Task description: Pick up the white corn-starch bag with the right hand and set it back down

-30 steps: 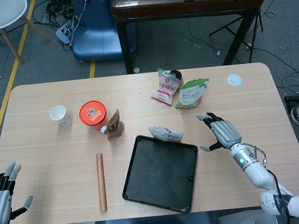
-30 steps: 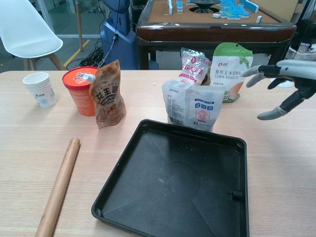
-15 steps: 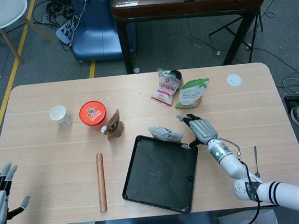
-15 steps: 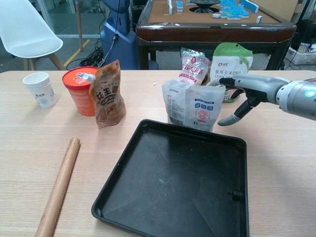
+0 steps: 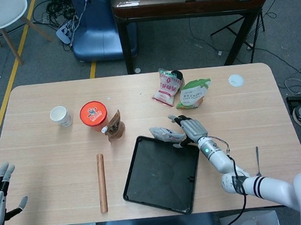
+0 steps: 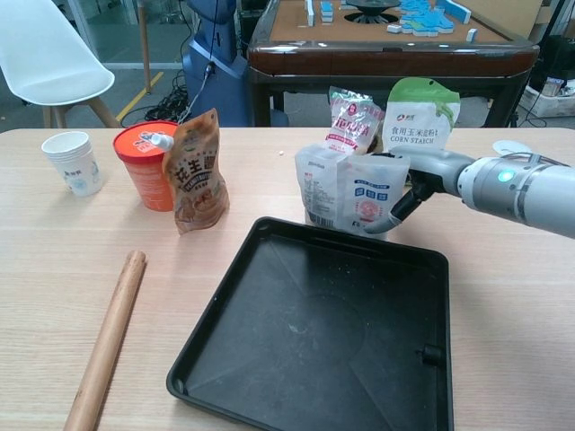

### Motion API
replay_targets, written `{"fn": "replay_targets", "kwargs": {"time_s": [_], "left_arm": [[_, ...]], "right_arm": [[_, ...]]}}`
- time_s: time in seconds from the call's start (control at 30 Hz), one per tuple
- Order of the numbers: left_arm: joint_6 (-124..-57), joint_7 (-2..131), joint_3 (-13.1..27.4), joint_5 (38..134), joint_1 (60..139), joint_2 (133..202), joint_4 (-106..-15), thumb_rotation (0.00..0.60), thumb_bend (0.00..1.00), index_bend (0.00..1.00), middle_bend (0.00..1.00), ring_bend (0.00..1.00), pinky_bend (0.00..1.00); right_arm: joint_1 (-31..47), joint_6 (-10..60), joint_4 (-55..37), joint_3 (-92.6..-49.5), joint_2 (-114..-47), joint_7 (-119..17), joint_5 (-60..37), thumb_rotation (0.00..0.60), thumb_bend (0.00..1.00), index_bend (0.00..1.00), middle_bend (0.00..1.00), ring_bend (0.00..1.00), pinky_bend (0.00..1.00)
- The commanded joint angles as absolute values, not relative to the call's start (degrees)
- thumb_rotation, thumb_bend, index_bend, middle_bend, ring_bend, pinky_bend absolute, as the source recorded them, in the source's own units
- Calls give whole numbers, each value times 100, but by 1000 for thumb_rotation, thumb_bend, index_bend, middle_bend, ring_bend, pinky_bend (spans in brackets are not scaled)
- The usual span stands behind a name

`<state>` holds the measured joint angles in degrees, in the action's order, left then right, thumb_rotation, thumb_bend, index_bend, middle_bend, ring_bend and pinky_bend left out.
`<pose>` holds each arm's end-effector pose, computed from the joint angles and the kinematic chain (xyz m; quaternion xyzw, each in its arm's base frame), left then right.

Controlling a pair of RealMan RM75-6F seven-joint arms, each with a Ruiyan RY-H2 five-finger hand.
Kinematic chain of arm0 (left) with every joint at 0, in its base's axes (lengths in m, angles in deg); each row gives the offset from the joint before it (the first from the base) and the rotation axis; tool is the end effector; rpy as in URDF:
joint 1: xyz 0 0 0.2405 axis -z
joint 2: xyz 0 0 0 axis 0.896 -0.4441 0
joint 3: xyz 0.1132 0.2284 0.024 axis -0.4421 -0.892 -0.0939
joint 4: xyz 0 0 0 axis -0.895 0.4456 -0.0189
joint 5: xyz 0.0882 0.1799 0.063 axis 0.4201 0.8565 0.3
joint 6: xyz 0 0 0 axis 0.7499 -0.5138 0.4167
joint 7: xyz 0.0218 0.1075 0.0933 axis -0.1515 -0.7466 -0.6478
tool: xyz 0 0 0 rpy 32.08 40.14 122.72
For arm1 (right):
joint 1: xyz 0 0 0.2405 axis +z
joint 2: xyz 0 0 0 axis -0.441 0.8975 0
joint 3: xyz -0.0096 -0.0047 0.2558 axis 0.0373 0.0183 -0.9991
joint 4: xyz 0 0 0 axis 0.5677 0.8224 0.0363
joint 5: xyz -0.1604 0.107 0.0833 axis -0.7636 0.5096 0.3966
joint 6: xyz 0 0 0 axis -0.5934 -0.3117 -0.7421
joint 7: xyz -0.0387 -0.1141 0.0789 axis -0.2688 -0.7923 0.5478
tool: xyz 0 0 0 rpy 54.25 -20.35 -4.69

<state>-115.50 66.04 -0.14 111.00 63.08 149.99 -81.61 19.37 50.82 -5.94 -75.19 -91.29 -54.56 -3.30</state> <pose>-0.3177 0.1441 0.1550 -0.5578 -0.4185 -0.3899 0.6014 -0.1713 -0.3781 -0.0481 0.6760 -0.5523 0.3400 0.3499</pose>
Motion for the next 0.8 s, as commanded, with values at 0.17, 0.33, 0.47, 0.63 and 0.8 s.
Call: {"fn": "replay_targets", "kwargs": {"time_s": [0.17, 0.33, 0.47, 0.63, 0.8], "left_arm": [[-11521, 6609, -8, 11087, 6317, 15004, -8143, 600, 246, 0, 0, 85, 57], [-11534, 6608, 7, 11078, 6315, 14994, -8143, 600, 246, 0, 0, 85, 57], [-11527, 6607, 9, 11055, 6308, 14988, -8129, 600, 246, 0, 0, 85, 57], [-11526, 6604, 9, 11042, 6299, 14988, -8121, 600, 246, 0, 0, 85, 57], [-11525, 6600, 24, 11023, 6298, 14972, -8121, 600, 246, 0, 0, 85, 57]], "right_arm": [[2071, 5342, -201, -7536, -9326, -5223, -304, 600, 171, 72, 200, 97, 140], [2113, 5429, 22, -7583, -9427, -5013, -352, 600, 257, 114, 229, 118, 147], [2178, 5608, 173, -7559, -9446, -4963, -344, 600, 259, 133, 240, 123, 148], [2256, 5701, 348, -7576, -9508, -4882, -382, 600, 303, 144, 242, 123, 149], [2340, 5759, 523, -7590, -9567, -4861, -397, 600, 412, 201, 264, 139, 161]]}}
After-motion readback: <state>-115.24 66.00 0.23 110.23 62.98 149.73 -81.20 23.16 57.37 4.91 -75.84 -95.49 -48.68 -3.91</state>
